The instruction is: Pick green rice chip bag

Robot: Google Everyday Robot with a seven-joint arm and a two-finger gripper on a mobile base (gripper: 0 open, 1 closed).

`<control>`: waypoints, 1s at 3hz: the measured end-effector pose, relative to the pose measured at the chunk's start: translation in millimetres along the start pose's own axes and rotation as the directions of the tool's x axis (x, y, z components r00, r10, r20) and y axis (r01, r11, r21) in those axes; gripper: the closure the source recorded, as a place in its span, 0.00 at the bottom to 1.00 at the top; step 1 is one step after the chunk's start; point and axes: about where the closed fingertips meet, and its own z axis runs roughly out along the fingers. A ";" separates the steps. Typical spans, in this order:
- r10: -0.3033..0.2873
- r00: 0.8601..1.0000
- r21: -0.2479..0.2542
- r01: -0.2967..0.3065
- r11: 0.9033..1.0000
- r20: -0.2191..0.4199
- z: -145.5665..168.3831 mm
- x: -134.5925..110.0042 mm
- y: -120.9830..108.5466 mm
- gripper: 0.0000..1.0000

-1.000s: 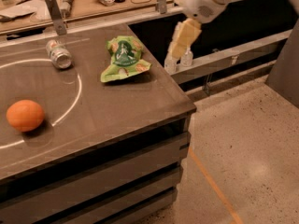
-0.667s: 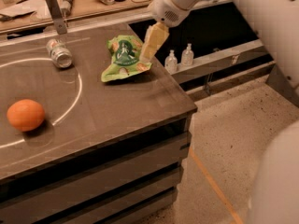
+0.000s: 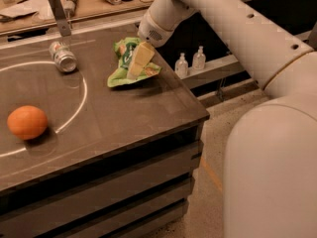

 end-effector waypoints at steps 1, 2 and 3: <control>0.051 0.997 -0.045 -0.053 0.998 -0.050 25.1 11.3 11.8 0.01; 0.087 0.990 -0.060 -0.094 0.994 -0.114 36.7 19.5 20.5 0.25; 0.102 0.986 -0.078 -0.112 0.991 -0.130 42.1 23.6 25.7 0.47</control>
Offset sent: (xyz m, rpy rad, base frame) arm -0.0190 0.0031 -0.0533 -0.1411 0.1548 -0.0953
